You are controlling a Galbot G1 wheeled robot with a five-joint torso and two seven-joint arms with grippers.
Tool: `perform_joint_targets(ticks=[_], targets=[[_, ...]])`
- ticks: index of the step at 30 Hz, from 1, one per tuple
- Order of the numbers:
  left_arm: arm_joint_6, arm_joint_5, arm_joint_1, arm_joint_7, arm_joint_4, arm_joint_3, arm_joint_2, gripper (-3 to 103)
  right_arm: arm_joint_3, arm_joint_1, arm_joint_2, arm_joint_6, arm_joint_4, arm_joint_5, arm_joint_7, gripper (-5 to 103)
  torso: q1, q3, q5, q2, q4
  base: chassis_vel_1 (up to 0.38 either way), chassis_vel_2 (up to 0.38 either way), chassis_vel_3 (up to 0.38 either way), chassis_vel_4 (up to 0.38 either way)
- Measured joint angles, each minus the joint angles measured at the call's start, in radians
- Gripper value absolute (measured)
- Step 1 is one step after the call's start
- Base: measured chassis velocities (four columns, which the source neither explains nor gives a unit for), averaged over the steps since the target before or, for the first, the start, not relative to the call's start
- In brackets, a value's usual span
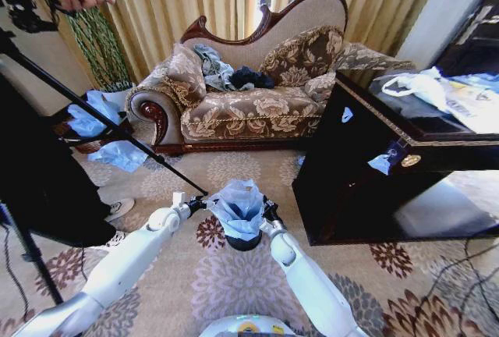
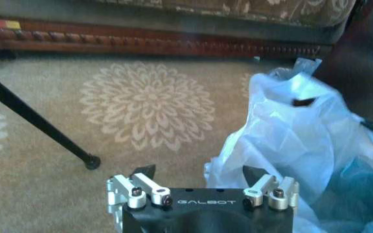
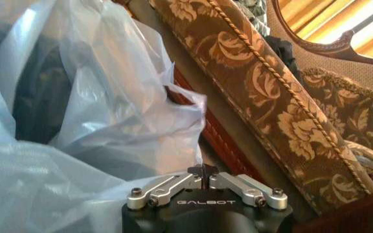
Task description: Place a garbage bag over the trash bin.
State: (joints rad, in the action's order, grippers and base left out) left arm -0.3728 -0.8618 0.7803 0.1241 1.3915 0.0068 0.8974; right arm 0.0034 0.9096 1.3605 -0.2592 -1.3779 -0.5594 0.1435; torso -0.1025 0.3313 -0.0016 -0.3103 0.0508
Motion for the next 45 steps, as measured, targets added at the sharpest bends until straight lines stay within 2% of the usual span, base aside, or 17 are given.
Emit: perform_joint_targets(ticks=[4,11,13,20,22,24,29,32,33,34,36,37,38,40,41,43,45], targets=[[0.008,0.000,-0.014,0.023,-0.033,0.010,0.013,79,0.003,-0.005,-0.011,0.004,0.003,0.001,-0.003,0,0.000,0.000,0.0000,0.000,0.0000,0.000,0.000,0.000,0.000],[0.028,-0.009,-0.032,0.043,-0.055,0.018,0.028,46,0.006,-0.008,-0.015,0.013,0.010,0.002,-0.004,0,0.000,0.000,0.0001,0.000,0.0000,0.000,0.000,0.000,0.000],[0.030,-0.017,-0.035,0.043,-0.055,0.017,0.031,46,0.007,-0.008,-0.016,0.014,0.010,0.002,-0.003,0,0.000,0.000,0.0000,0.000,0.0000,0.000,0.000,0.000,0.000],[0.031,-0.080,-0.059,0.027,-0.070,0.013,0.053,14,0.026,-0.006,-0.032,0.017,0.011,-0.004,-0.006,0,0.000,0.000,-0.0001,0.000,0.0000,0.000,0.000,0.000,0.000],[0.030,-0.087,-0.062,0.024,-0.074,0.012,0.057,14,0.029,-0.005,-0.036,0.018,0.011,-0.005,-0.007,0,0.000,0.000,-0.0001,0.000,0.0000,0.000,0.000,0.000,0.000],[0.030,-0.097,-0.070,0.019,-0.084,0.013,0.066,3,0.038,-0.002,-0.045,0.022,0.014,-0.008,-0.010,0,0.000,0.000,0.0000,0.000,0.0000,0.000,0.000,0.000,0.000],[0.030,-0.102,-0.078,0.017,-0.087,0.015,0.071,0,0.061,0.020,-0.059,0.035,-0.019,-0.002,-0.004,-3,0.000,0.000,0.0003,0.000,0.0000,0.000,0.000,0.000,0.000],[0.030,-0.108,-0.079,0.015,-0.087,0.017,0.073,0,0.071,0.064,-0.087,0.043,-0.113,0.017,0.004,13,0.000,0.000,0.0000,0.000,0.0000,0.000,0.000,0.000,0.000],[0.030,-0.108,-0.079,0.015,-0.087,0.017,0.073,0,0.071,0.064,-0.087,0.043,-0.113,0.017,0.004,13,0.000,0.000,0.0000,0.000,0.0000,0.000,0.000,0.000,0.000],[0.030,-0.109,-0.079,0.015,-0.086,0.017,0.073,0,0.069,0.083,-0.100,0.054,-0.150,0.031,0.005,19,0.000,0.000,-0.0001,0.000,0.0000,0.000,0.000,0.000,0.000],[0.029,-0.110,-0.079,0.015,-0.084,0.018,0.073,0,0.059,0.103,-0.114,0.060,-0.190,0.049,0.005,19,0.000,0.000,0.0000,0.000,0.0001,0.000,0.000,0.000,0.000],[0.029,-0.111,-0.079,0.015,-0.083,0.019,0.073,0,0.046,0.122,-0.126,0.065,-0.229,0.073,0.003,29,0.000,0.000,0.0000,0.000,0.0001,0.000,0.000,0.000,0.000],[0.029,-0.112,-0.079,0.015,-0.083,0.019,0.073,0,0.034,0.141,-0.135,0.071,-0.263,0.097,-0.005,29,0.000,0.000,0.0000,0.000,0.0001,0.000,0.000,0.000,0.000],[0.029,-0.115,-0.079,0.015,-0.083,0.019,0.073,0,0.008,0.164,-0.146,0.097,-0.298,0.122,-0.019,40,0.000,0.000,0.0000,0.000,0.0001,0.000,0.000,0.000,0.000],[0.029,-0.115,-0.079,0.015,-0.083,0.019,0.073,0,0.008,0.164,-0.146,0.097,-0.298,0.122,-0.019,40,0.000,0.000,0.0000,0.000,0.0001,0.000,0.000,0.000,0.000],[0.028,-0.116,-0.079,0.015,-0.084,0.020,0.073,0,-0.057,0.177,-0.158,0.149,-0.318,0.168,-0.039,51,0.000,0.000,0.0000,0.000,0.0001,0.000,0.000,0.000,0.000],[0.028,-0.117,-0.078,0.015,-0.083,0.020,0.073,0,-0.096,0.169,-0.161,0.172,-0.316,0.186,-0.050,56,0.000,0.000,0.0003,0.000,0.0001,0.000,0.000,0.000,0.000]])
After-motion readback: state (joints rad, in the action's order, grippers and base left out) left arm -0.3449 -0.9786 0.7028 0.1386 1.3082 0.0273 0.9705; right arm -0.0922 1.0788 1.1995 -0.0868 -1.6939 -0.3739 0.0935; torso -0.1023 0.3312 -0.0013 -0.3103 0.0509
